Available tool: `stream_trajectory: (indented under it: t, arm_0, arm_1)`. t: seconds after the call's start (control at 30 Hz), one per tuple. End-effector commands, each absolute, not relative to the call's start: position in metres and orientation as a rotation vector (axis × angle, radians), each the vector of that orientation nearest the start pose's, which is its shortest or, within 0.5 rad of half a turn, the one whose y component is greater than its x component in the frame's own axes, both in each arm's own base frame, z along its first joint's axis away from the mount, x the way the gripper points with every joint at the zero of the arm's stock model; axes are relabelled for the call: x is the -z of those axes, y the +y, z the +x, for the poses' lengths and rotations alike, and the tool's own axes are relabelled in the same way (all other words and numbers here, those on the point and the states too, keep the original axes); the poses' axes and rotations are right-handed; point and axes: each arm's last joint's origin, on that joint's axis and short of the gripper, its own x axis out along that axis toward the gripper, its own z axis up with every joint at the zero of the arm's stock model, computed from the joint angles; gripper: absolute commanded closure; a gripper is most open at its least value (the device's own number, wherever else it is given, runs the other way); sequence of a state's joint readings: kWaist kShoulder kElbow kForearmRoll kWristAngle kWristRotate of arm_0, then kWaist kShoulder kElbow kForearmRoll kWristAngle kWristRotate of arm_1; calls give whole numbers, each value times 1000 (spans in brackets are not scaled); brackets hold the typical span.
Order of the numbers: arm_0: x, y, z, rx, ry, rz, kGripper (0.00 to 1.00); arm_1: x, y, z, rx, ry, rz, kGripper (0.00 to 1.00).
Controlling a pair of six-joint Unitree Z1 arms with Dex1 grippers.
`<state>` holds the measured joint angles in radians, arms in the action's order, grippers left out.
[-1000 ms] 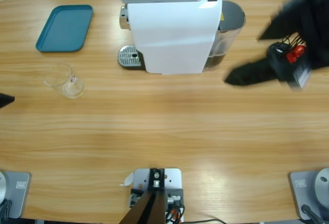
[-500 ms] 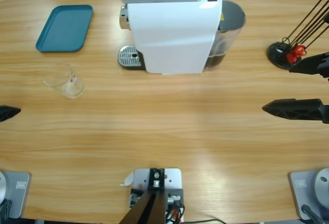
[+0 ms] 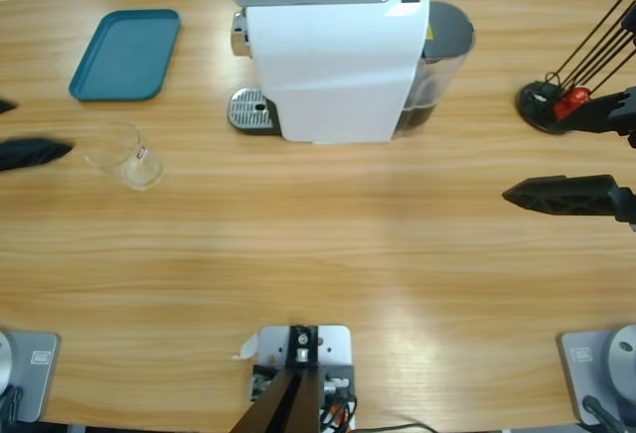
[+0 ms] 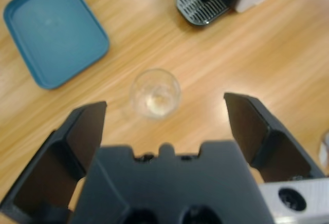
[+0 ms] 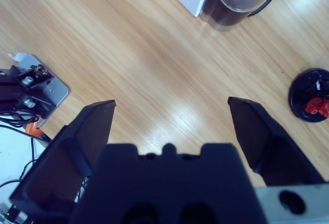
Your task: Pour coffee
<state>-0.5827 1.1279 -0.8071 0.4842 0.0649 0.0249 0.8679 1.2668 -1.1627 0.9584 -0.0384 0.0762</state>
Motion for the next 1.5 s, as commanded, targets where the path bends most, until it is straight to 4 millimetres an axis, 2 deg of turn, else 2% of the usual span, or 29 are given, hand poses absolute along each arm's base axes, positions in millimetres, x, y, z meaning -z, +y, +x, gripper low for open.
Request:
stream_trajectory:
  t: [0.03, 0.1, 0.2, 0.27, 0.37, 0.53, 0.73, 0.8, 1.1, 1.33, 1.5]
  arm_0:
    - [-263, -82, 137, 456, 893, 245, 8]
    - [-260, -76, 128, 460, 847, 231, 18]
    - [-254, -76, 127, 461, 838, 227, 53]
    - [-243, -83, 138, 463, 871, 228, 115]
    - [-229, -95, 152, 480, 918, 241, 108]
    - [-232, -91, 143, 491, 885, 236, 101]
    - [-232, -89, 146, 435, 874, 261, 54]
    - [-233, -90, 148, 427, 867, 269, 0]
    - [-234, -86, 148, 414, 859, 273, 0]
    - [-221, -97, 167, 393, 916, 300, 0]
    - [-220, -95, 168, 368, 912, 307, 34]
  arm_1:
    - [-359, 125, 118, -701, 1041, -413, 0]
    - [-356, 128, 124, -700, 1050, -409, 0]
    - [-354, 134, 132, -698, 1045, -404, 0]
    - [-354, 134, 134, -696, 1037, -398, 0]
    - [-352, 135, 140, -688, 1031, -384, 0]
    - [-350, 135, 145, -680, 1019, -372, 0]
    - [-348, 131, 145, -669, 1016, -368, 0]
    - [-348, 130, 145, -667, 1014, -366, 0]
    - [-346, 130, 147, -659, 1015, -362, 0]
    - [-344, 128, 146, -663, 1020, -361, 0]
    - [-343, 128, 149, -658, 1024, -356, 0]
